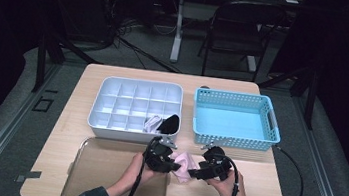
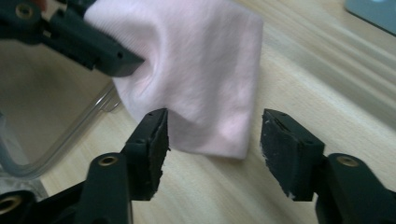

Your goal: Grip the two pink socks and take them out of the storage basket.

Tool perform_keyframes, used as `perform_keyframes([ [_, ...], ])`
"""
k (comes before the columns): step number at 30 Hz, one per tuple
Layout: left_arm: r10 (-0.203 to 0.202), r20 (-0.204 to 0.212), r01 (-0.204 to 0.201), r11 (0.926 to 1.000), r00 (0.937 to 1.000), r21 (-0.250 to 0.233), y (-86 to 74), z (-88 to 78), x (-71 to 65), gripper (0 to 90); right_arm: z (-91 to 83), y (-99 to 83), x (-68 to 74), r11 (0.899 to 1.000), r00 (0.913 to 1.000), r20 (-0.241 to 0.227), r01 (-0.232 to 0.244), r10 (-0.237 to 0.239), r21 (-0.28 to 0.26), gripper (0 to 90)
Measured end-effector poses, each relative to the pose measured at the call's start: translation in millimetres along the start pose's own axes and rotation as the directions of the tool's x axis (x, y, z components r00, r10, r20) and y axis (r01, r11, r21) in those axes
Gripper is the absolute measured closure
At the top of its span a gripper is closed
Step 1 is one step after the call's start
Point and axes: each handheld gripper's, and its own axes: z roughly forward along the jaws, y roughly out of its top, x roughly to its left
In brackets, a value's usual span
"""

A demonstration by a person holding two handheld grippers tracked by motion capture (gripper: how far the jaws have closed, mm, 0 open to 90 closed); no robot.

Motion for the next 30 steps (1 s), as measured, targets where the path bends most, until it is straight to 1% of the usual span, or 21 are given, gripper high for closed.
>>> perform_keyframes([
  [1,-0.004,-0.003,0.004,0.9999,1.0000,-0.011,1.1,-2.0,0.6,82.8,0.0,-0.6,1.6,1.000,0.9999,-0.009,0.013,-0.014,-0.006,38.0],
  [3,-0.015,0.014,0.015,0.9996,0.9998,-0.023,2.7,-5.5,1.8,82.8,0.4,-1.1,5.8,1.000,0.9995,-0.007,0.030,-0.030,-0.001,33.0],
  [4,-0.013,-0.007,0.013,0.9995,0.9999,-0.029,3.5,-7.2,1.3,82.7,0.8,-1.5,7.9,0.999,0.9991,-0.009,0.041,-0.041,-0.003,31.8],
  [5,-0.018,-0.002,0.018,0.9990,0.9998,-0.040,4.4,-9.6,1.6,82.8,1.7,-1.9,9.8,0.999,0.9990,-0.011,0.044,-0.044,-0.007,29.8],
  [6,-0.019,-0.002,0.018,0.9990,0.9998,-0.041,5.1,-11.3,1.9,82.7,2.6,-2.3,12.5,0.998,0.9985,0.004,0.055,-0.055,-0.006,28.7],
  [7,-0.022,0.020,0.023,0.9985,0.9996,-0.049,5.4,-12.7,3.1,82.8,3.7,-2.5,13.9,0.998,0.9982,0.005,0.060,-0.060,-0.010,28.8],
  [11,-0.039,0.038,0.041,0.9971,0.9985,-0.064,5.9,-18.2,5.4,82.8,9.5,-1.9,16.0,0.998,0.9971,0.035,0.069,-0.068,-0.015,32.0],
  [12,-0.040,0.044,0.043,0.9970,0.9982,-0.065,5.6,-20.1,6.4,82.8,10.9,-2.3,15.8,0.997,0.9962,0.056,0.068,-0.066,-0.027,33.4],
  [13,-0.050,0.053,0.054,0.9960,0.9973,-0.071,5.2,-21.0,7.0,82.8,12.8,-1.8,15.0,0.997,0.9947,0.075,0.071,-0.070,-0.017,32.9],
  [15,-0.054,0.059,0.058,0.9958,0.9968,-0.070,4.6,-23.3,8.0,82.8,14.8,-1.5,13.6,0.998,0.9949,0.083,0.060,-0.057,-0.033,34.4],
  [16,-0.064,0.073,0.069,0.9948,0.9953,-0.074,3.7,-24.8,9.1,82.8,14.5,-0.7,12.4,0.997,0.9942,0.085,0.068,-0.065,-0.026,35.0],
  [17,-0.065,0.074,0.070,0.9949,0.9952,-0.073,3.5,-25.4,9.4,82.8,14.8,-0.3,11.1,0.997,0.9930,0.099,0.068,-0.064,-0.038,36.6],
  [18,-0.068,0.076,0.073,0.9945,0.9948,-0.075,3.0,-26.7,10.2,82.8,15.8,0.0,10.2,0.998,0.9943,0.094,0.054,-0.050,-0.043,38.8],
  [19,-0.074,0.087,0.081,0.9937,0.9935,-0.078,2.8,-27.5,11.1,82.8,16.7,0.7,7.9,0.997,0.9944,0.093,0.055,-0.050,-0.047,41.4],
  [20,-0.073,0.086,0.080,0.9939,0.9935,-0.076,2.7,-28.0,11.1,82.8,17.9,1.0,6.8,0.997,0.9960,0.083,0.039,-0.034,-0.064,44.1],
  [22,-0.077,0.093,0.084,0.9934,0.9927,-0.077,2.1,-29.7,11.3,82.7,19.2,2.9,4.4,0.998,0.9962,0.080,0.039,-0.034,-0.056,52.9],
  [24,-0.075,0.092,0.082,0.9932,0.9929,-0.082,1.6,-30.7,11.3,82.7,20.2,3.6,2.6,0.997,0.9979,0.057,0.033,-0.029,-0.076,62.6],
  [25,-0.073,0.096,0.080,0.9935,0.9927,-0.081,1.5,-31.9,11.7,82.7,21.1,4.6,2.6,0.997,0.9972,0.069,0.034,-0.029,-0.069,67.1],
  [27,-0.080,0.092,0.089,0.9916,0.9925,-0.094,1.3,-33.3,11.8,82.6,22.2,5.6,1.2,0.996,0.9982,0.056,0.024,-0.019,-0.084,76.0],
  [28,-0.083,0.095,0.092,0.9911,0.9920,-0.096,1.4,-33.5,12.0,82.6,23.0,5.9,2.0,0.995,0.9973,0.073,0.013,-0.006,-0.095,80.4],
  [30,-0.086,0.092,0.095,0.9901,0.9921,-0.104,1.6,-34.5,12.8,82.5,22.0,6.9,1.6,0.996,0.9974,0.071,0.012,-0.006,-0.091,85.6],
])
